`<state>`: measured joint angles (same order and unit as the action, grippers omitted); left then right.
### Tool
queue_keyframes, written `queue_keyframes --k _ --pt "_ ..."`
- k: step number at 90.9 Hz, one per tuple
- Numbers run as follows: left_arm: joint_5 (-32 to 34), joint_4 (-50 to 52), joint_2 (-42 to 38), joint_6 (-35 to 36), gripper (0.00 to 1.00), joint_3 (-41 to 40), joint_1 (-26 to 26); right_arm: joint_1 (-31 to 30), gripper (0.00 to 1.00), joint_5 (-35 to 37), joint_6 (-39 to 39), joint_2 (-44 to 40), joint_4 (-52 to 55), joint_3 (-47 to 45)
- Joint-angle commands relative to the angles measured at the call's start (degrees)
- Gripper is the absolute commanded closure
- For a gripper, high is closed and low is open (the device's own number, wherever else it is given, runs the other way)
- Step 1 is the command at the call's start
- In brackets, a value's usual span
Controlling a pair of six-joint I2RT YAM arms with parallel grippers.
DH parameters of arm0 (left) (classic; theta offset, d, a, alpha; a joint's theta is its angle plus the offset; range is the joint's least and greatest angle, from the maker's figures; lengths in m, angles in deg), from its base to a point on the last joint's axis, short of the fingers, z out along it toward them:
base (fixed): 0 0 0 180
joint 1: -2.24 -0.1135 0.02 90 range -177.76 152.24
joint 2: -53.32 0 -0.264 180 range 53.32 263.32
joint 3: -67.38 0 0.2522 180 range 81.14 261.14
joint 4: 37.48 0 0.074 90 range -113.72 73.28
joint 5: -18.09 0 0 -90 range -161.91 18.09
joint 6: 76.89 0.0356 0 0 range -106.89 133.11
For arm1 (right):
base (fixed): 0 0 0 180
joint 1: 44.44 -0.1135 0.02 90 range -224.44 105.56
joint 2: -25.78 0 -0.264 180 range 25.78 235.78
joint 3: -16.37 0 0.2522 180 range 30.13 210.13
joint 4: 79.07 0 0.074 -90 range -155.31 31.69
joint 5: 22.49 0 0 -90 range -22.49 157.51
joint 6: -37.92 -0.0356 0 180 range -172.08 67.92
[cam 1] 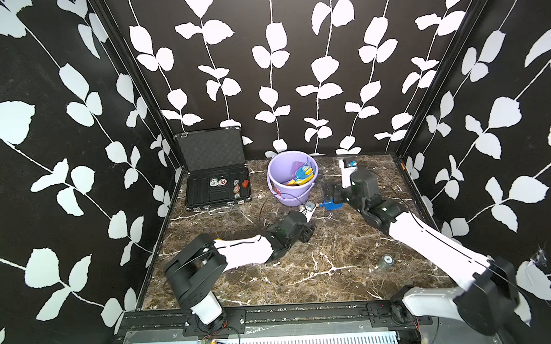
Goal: Organize the gardening tools
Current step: Pick up the gardening tool from the center of the board.
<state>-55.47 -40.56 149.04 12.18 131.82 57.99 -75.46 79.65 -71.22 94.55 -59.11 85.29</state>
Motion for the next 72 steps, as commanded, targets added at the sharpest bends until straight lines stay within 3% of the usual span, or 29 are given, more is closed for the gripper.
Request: queue_keyframes --k 1,41,72 --pt "1.43 8.04 2.43 3.17 0.34 6.27 0.16 0.5 0.01 6.47 -3.76 -6.86 0.91 -4.5" --pt "1.19 38.11 20.67 8.48 0.39 37.04 -0.02 1.31 0.01 16.08 -5.45 -31.5 10.89 -12.68" --pt "-0.01 49.16 31.55 11.96 0.39 54.52 -2.13 1.4 0.01 17.49 -5.83 -39.07 16.06 -14.12"
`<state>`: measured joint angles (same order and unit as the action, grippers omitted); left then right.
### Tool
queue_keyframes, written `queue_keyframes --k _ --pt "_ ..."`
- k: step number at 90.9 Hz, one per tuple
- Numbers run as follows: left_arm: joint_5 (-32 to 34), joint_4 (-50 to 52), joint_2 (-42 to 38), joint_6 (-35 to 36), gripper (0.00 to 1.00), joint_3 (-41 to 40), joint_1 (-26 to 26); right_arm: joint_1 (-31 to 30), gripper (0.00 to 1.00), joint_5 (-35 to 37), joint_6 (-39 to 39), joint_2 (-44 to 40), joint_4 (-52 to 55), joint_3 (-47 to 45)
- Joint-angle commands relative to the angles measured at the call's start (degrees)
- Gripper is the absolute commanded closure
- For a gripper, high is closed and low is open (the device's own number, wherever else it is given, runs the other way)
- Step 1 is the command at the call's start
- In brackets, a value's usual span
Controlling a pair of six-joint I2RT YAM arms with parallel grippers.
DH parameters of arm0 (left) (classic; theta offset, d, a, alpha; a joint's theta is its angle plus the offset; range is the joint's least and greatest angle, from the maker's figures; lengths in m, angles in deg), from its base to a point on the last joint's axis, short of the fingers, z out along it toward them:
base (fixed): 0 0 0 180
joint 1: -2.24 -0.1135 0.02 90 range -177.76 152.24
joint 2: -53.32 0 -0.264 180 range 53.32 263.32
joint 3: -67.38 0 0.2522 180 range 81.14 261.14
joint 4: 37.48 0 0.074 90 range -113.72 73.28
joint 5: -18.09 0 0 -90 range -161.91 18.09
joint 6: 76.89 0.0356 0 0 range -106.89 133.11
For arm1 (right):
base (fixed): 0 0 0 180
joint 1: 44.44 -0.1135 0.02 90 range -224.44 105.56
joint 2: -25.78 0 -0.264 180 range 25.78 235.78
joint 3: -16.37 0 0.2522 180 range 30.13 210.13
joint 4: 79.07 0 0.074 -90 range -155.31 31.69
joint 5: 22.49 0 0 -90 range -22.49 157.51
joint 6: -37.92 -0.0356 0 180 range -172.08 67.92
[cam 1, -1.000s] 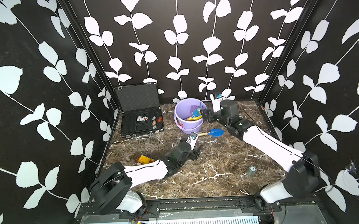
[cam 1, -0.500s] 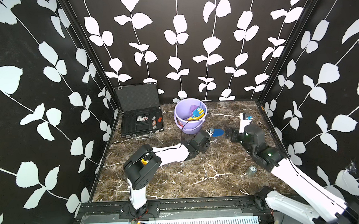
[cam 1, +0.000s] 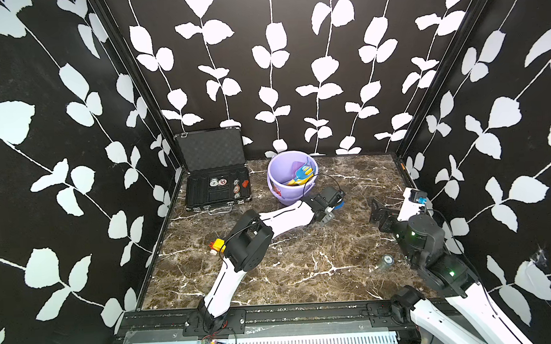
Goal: Organize the gardening tools
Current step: Pick up the gardening tool from the center of the board.
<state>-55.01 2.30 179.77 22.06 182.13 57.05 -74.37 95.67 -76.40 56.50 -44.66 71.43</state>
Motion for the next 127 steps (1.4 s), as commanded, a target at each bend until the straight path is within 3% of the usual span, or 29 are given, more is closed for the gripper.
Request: queue_keyframes --k 1,42,73,127 --pt "-0.47 6.58 1.08 2.19 0.39 4.65 -1.24 0.31 0.01 1.51 -0.65 -1.1 1.69 -0.21" --pt "-4.7 13.72 8.71 4.46 0.35 14.94 -4.84 0.31 0.0 1.72 -1.74 -3.2 2.34 -1.73" --pt "-6.41 16.04 12.35 4.8 0.22 18.93 -5.76 0.31 0.0 2.06 -2.72 -4.36 2.38 -2.26" --pt "-11.27 21.14 16.71 3.71 0.19 21.77 -5.93 0.31 0.01 2.5 -3.37 -6.29 1.78 -3.27"
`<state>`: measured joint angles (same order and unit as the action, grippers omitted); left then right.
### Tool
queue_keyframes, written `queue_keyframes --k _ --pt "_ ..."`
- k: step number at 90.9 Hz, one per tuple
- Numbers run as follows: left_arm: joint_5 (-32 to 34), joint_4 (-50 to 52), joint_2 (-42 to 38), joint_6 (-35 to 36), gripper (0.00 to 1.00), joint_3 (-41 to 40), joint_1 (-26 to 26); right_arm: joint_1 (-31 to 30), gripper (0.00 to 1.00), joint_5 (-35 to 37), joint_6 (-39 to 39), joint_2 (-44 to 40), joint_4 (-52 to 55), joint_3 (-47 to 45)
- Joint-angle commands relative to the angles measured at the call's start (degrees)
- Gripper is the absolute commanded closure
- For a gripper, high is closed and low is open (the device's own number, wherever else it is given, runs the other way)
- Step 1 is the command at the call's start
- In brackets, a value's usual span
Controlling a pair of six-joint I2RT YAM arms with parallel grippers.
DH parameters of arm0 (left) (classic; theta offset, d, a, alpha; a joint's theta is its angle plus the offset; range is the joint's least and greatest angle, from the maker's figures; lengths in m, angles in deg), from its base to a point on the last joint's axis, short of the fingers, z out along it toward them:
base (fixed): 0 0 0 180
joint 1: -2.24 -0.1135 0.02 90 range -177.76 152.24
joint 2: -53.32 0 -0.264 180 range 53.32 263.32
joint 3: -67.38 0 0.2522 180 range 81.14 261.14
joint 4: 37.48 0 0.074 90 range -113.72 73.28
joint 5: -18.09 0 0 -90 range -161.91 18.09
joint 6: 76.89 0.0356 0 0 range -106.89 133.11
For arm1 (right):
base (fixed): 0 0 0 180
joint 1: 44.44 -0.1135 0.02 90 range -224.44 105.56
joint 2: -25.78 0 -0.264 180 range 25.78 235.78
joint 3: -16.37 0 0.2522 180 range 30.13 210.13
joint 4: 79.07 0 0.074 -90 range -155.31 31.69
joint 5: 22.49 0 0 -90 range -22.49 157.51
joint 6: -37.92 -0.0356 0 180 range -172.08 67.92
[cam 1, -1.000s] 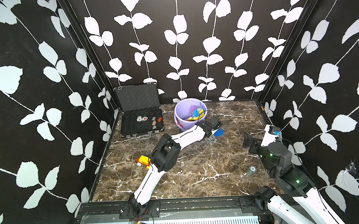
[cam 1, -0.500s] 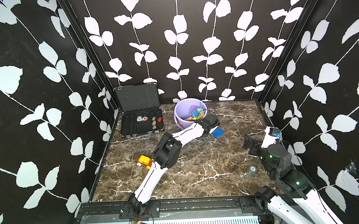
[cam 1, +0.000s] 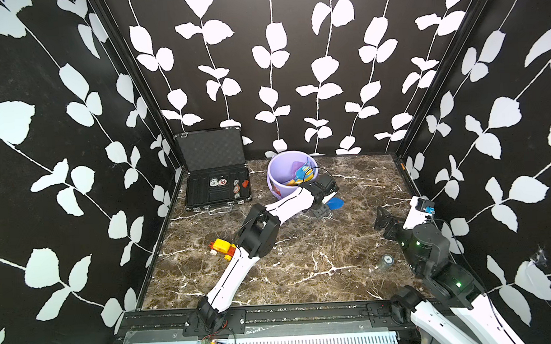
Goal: Organize the gardening tools
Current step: Pick up the gardening tool from the center of the board.
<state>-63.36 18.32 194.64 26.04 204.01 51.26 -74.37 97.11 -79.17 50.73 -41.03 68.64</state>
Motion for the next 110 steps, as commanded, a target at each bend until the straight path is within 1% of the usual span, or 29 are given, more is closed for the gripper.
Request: queue_keyframes --k 1,23,33,46,61,66,81,90,102,106,110 --pt "-3.1 5.31 1.85 -0.27 0.19 -0.14 -0.14 0.27 0.01 1.06 -0.59 -0.52 -1.86 -0.5" --pt "-3.29 8.99 2.45 -0.14 0.19 -0.25 -0.06 0.31 0.01 1.49 -0.92 -1.4 -2.23 -1.53" --pt "-3.67 10.44 2.3 0.2 0.23 -0.66 0.29 0.27 0.01 1.66 -1.03 -1.65 -2.79 -1.91" --pt "-4.93 10.48 0.61 0.91 0.35 -2.47 1.28 0.31 0.01 1.77 -1.28 -1.67 -3.67 -2.5" --pt "-5.92 10.11 -2.25 0.04 0.37 -5.08 2.66 0.31 0.0 1.77 -1.64 -1.56 -3.88 -2.72" --pt "-5.73 9.8 -3.42 -0.86 0.39 -6.97 3.26 0.27 0.01 1.77 -1.73 -1.52 -4.01 -2.73" --pt "-5.97 6.09 -6.99 -4.28 0.4 -13.96 3.81 0.28 0.01 1.83 -1.82 -1.81 -4.23 -3.24" --pt "-4.48 5.87 -8.33 -5.68 0.44 -16.63 3.81 0.31 0.0 1.64 -1.91 -1.68 -4.5 -3.47" --pt "-3.08 3.63 -10.22 -6.95 0.45 -20.8 3.9 0.31 0.01 1.44 -2.21 -1.26 -4.99 -4.02" --pt "-2.95 2.87 -10.43 -7.12 0.47 -21.72 3.85 0.31 0.01 1.38 -2.38 -0.81 -5.19 -4.15" --pt "-2.76 2.39 -10.37 -7.28 0.52 -22.3 3.93 0.31 0.0 1.21 -2.48 -0.31 -5.49 -4.3"
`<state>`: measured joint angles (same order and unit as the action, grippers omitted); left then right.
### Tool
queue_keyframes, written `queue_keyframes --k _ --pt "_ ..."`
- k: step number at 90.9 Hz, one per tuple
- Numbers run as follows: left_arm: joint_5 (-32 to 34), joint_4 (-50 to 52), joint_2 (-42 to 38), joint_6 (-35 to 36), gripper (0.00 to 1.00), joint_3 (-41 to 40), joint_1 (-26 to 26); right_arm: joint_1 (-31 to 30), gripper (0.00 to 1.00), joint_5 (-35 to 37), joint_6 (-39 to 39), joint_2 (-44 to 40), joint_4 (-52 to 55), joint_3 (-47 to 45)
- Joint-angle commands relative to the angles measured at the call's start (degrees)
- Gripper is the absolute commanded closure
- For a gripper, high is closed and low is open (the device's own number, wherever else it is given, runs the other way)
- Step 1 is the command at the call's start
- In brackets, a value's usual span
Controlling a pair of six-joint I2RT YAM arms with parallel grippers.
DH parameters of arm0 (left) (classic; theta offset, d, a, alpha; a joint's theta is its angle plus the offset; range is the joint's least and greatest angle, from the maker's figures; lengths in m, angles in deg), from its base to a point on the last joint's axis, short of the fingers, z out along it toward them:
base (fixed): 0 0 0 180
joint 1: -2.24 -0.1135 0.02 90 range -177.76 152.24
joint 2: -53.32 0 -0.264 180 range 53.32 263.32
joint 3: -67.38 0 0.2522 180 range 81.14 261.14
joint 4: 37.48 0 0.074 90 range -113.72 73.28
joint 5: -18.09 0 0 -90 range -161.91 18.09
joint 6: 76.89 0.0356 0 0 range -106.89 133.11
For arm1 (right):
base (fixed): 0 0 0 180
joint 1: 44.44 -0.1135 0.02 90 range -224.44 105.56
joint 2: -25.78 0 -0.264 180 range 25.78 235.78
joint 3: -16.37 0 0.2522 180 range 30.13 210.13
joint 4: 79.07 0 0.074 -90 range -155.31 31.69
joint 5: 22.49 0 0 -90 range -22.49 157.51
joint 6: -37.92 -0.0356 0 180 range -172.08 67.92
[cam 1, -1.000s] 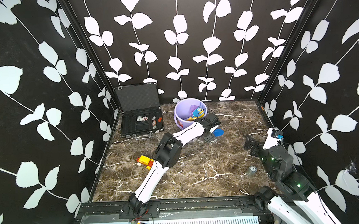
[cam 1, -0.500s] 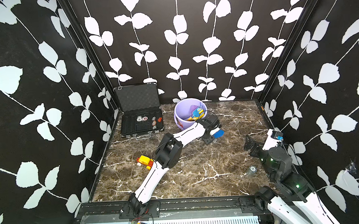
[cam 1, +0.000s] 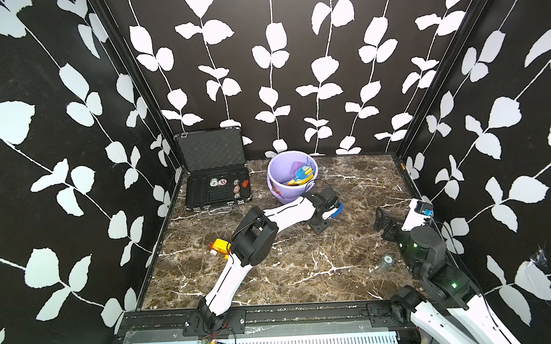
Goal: Organize the gardening tools
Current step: Pick up the gardening tool from the center of the board.
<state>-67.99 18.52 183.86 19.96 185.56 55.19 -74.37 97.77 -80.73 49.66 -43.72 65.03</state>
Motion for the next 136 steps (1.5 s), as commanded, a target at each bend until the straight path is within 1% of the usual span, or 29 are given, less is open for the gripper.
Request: queue_keyframes --k 1,7,15,25,33,51,64,72,81,89,99,112,124,136 --pt "1.92 2.08 0.41 -1.21 0.54 -3.95 -0.02 0.31 0.0 0.53 -0.95 0.88 -2.83 -0.7" --pt "2.12 1.27 0.5 -1.29 0.63 -4.79 -0.05 0.31 0.0 0.12 -1.19 1.91 -3.15 -0.57" --pt "2.01 -0.12 0.35 -1.29 0.67 -5.96 -0.09 0.31 0.0 -0.73 -1.39 3.41 -3.58 -0.4" --pt "1.48 -2.48 -0.01 -1.23 0.77 -7.23 -0.12 0.31 0.0 -1.63 -1.63 5.4 -3.82 -0.02" --pt "0.95 -4.84 -0.09 -1.52 0.82 -8.05 -0.07 0.31 0.0 -2.19 -2.0 6.77 -3.91 0.18" --pt "1.15 -7.66 1.1 -2.57 1.0 -8.43 -0.12 0.38 0.01 -3.01 -2.6 8.35 -4.0 0.42" --pt "1.38 -11.55 -0.95 -3.2 1.0 -11.79 -0.12 0.31 0.0 -2.49 -3.17 9.6 -2.19 1.51" --pt "1.98 -16.04 -4.3 -3.78 1.0 -15.93 -0.05 0.31 0.01 -1.8 -3.99 10.85 -0.04 2.75" --pt "2.88 -23.01 -9.36 -4.47 1.0 -22.36 -0.04 0.38 0.01 -2.82 -4.66 12.28 0.98 3.77" --pt "3.05 -30.43 -14.06 -5.39 1.0 -28.85 -0.02 0.42 0.01 -5.04 -4.58 13.42 0.45 4.44" --pt "1.47 -39.3 -18.69 -6.56 1.0 -36.4 0.08 0.53 0.01 -8.14 -4.58 15.44 -0.85 5.16" --pt "-0.11 -48.57 -22.54 -7.37 1.0 -43.45 0.13 0.81 0.02 -13.04 -4.66 19.23 -2.69 6.24" --pt "-0.06 -51.81 -24.37 -7.8 1.0 -46.84 0.14 1.1 0.03 -17.58 -5.24 23.4 -3.21 7.52" --pt "0.63 -53.41 -25.9 -8.15 1.0 -49.03 0.38 1.58 0.03 -20.62 -6.08 26.5 -4.93 7.54"
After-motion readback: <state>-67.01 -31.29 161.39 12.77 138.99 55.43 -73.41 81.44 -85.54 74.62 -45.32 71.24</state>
